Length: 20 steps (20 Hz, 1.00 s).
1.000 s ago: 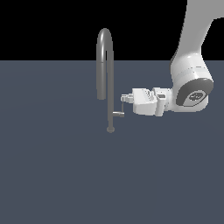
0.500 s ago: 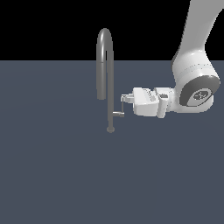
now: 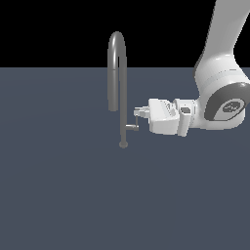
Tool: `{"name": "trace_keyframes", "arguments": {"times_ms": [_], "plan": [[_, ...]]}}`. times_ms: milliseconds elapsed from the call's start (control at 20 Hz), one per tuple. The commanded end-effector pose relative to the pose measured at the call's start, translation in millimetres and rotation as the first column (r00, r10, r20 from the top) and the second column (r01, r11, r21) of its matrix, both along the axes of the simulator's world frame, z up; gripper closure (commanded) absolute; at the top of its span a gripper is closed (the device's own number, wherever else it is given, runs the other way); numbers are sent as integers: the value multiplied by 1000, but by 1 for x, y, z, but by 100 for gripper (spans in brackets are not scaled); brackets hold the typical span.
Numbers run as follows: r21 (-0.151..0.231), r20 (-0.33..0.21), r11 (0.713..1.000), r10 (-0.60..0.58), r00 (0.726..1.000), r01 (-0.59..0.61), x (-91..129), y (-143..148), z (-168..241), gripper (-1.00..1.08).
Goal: Turn on the faucet by rotating a designated handle.
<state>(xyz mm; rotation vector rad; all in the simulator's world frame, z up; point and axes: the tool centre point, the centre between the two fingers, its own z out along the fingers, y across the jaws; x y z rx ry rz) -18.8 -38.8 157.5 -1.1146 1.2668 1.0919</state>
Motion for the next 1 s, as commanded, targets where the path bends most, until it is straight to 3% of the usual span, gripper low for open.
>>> {"name": "trace_keyframes", "arguments": {"times_ms": [0, 50, 450, 550, 950], "plan": [[6, -13, 1000, 6, 1000, -5, -11, 1, -3, 108], [1, 0, 1000, 1, 1000, -1, -2, 0, 0, 108], [6, -12, 1000, 6, 1000, -5, -38, 5, -23, 108], [-2, 13, 1000, 0, 1000, 0, -25, 3, -12, 108], [6, -13, 1000, 6, 1000, -6, -52, 7, -54, 108]]}}
